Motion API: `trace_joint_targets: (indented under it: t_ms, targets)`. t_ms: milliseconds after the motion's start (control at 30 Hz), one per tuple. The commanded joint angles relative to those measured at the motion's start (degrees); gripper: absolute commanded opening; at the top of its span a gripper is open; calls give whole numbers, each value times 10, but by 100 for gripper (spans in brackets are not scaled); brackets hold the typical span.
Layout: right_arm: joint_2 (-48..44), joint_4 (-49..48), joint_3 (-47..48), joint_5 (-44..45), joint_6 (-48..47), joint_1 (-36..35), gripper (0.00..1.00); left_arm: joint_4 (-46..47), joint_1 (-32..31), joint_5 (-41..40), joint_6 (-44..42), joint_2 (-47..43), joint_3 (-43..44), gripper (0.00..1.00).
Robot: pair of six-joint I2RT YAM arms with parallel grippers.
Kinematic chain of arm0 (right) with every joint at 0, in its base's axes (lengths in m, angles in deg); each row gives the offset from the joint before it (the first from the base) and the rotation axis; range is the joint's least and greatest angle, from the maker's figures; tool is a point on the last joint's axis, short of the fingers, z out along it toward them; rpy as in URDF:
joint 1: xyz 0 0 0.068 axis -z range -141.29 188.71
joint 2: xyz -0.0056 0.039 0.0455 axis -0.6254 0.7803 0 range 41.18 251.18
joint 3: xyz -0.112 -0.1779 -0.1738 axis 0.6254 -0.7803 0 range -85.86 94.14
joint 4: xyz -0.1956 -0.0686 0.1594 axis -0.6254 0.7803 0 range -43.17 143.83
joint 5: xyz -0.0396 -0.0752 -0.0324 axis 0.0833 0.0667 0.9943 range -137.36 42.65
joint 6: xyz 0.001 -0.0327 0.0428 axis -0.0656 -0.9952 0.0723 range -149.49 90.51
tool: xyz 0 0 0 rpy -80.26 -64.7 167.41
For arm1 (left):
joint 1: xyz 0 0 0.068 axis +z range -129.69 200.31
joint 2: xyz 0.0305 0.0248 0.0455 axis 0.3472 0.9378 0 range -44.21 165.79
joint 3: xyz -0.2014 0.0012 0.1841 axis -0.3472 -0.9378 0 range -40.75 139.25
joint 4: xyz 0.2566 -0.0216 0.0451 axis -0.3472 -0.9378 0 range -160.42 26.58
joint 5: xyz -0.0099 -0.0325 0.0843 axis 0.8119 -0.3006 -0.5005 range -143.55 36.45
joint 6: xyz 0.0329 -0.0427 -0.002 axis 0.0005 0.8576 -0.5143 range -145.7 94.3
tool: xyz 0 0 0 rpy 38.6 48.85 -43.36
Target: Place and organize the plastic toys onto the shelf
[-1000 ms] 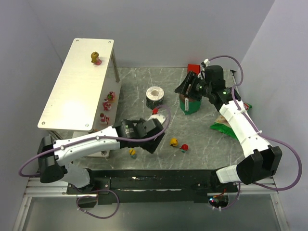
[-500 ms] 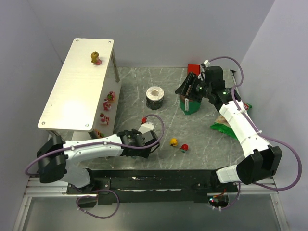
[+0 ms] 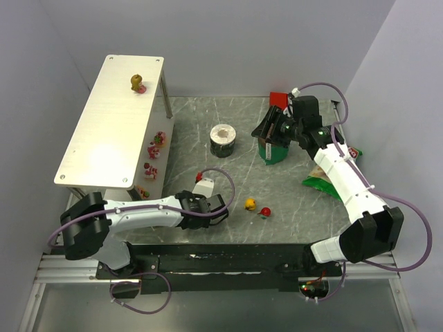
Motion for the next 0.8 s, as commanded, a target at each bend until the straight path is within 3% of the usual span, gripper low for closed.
trace_joint_targets:
  t_ms: [0,233,767]
  targets:
    - [1,2,12,2,-5,5,71,17,-2,0,28,16,-15,66]
    - [7,0,11,-6,-5,5,70,39,-1,8,33,20,-32,65]
    - [6,5,14,-5,-12,8,70,61,2,18,39,40,-33,50]
